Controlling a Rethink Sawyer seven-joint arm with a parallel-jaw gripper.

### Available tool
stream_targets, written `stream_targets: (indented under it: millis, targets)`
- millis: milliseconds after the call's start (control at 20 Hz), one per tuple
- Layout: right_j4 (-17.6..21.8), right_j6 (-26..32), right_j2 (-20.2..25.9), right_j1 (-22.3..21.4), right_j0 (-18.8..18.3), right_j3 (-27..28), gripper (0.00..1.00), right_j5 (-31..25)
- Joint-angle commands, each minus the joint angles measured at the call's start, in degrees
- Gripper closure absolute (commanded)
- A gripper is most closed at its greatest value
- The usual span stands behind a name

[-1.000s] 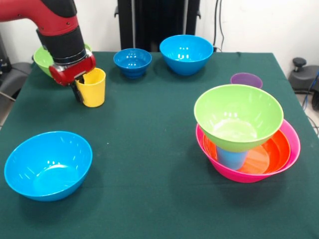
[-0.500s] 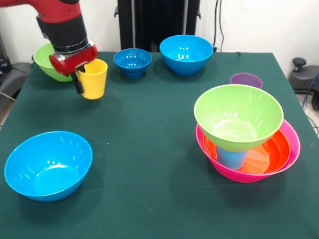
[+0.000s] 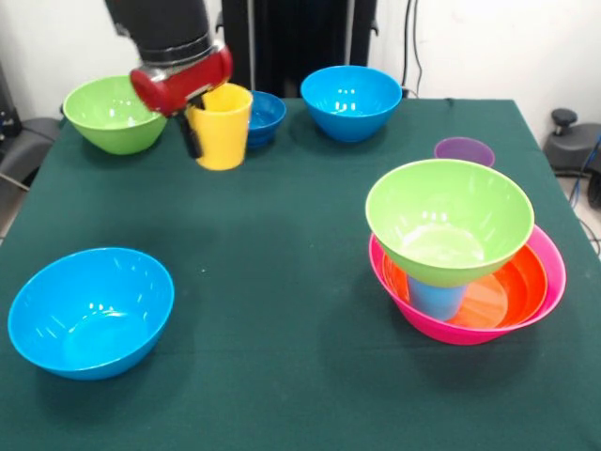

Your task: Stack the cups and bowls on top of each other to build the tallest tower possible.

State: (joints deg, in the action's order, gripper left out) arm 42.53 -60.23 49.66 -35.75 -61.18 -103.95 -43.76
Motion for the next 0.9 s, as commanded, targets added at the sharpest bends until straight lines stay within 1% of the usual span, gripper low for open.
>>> stream_targets:
  millis: [50, 300, 500, 650, 900]
  targets:
    - [-7.94, -9.91, -1.16, -6.26, 7.55, 1.31, 1.00, -5.41]
    - [-12.87, -10.89, -4.40, -9.45, 12.48, 4.45, 1.00, -9.42]
    - [-15.04, -11.61, -6.91, -9.87, 15.66, 7.36, 1.00, -10.92]
    - [-17.00, -10.75, -7.37, -10.90, 15.71, 7.37, 1.00, -11.02]
    - [-20.38, -11.86, -9.00, -12.40, 17.46, 9.21, 1.00, -12.08]
